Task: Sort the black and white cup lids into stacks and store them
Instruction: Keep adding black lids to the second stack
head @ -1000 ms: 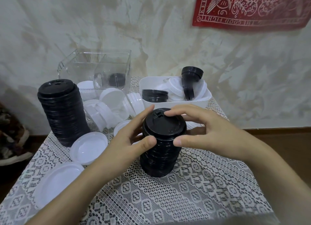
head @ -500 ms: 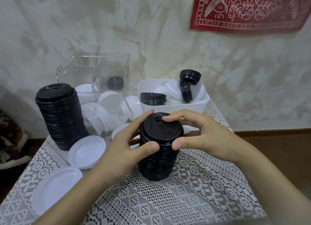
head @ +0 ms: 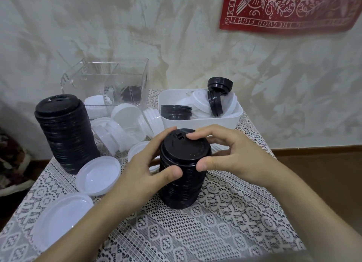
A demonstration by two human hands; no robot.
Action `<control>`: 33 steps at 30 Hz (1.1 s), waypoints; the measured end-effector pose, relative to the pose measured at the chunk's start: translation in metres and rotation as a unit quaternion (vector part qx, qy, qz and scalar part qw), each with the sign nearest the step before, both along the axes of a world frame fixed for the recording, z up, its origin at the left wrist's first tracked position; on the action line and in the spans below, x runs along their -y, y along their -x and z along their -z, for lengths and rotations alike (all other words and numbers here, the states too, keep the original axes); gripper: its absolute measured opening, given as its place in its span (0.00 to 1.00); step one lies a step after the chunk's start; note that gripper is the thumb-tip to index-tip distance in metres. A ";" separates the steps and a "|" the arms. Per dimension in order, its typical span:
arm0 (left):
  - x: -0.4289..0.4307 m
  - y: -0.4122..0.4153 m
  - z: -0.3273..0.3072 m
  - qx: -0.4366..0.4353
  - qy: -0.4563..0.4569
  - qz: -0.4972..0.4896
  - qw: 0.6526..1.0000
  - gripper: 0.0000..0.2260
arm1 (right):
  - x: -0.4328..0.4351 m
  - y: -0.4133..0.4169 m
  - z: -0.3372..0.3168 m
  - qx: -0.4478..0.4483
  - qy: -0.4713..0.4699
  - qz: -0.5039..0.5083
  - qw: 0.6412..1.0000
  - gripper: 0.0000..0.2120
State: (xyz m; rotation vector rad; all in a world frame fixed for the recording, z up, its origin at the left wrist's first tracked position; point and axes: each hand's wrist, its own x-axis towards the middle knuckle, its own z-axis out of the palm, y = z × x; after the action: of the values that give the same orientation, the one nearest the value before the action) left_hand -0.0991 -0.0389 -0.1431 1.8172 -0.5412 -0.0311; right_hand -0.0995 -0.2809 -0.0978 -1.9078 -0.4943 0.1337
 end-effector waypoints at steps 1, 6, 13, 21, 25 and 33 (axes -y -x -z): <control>-0.001 0.000 -0.001 -0.006 -0.003 0.007 1.000 0.38 | 0.000 0.000 0.000 -0.003 0.003 -0.001 1.000 0.24; -0.004 -0.002 -0.005 -0.015 0.003 0.022 1.000 0.35 | 0.003 0.002 -0.004 -0.022 -0.001 -0.023 0.999 0.24; -0.011 -0.006 -0.005 -0.031 -0.017 0.054 0.998 0.38 | 0.004 0.005 -0.007 -0.028 0.012 -0.033 0.999 0.23; -0.009 -0.005 -0.005 -0.020 -0.026 0.045 0.998 0.38 | 0.001 0.005 -0.007 -0.026 0.013 -0.018 0.999 0.23; -0.006 -0.003 -0.008 -0.018 -0.006 0.040 0.999 0.38 | 0.008 0.001 -0.013 -0.043 0.023 -0.054 0.997 0.22; -0.004 -0.003 -0.006 -0.024 0.012 0.029 0.999 0.38 | -0.004 -0.085 -0.003 0.102 0.142 0.150 0.973 0.11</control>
State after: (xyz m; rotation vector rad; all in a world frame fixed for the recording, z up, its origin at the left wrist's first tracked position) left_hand -0.0960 -0.0346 -0.1367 1.7734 -0.5589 -0.1073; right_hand -0.0143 -0.2770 -0.0947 -2.2676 -0.3284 -0.2018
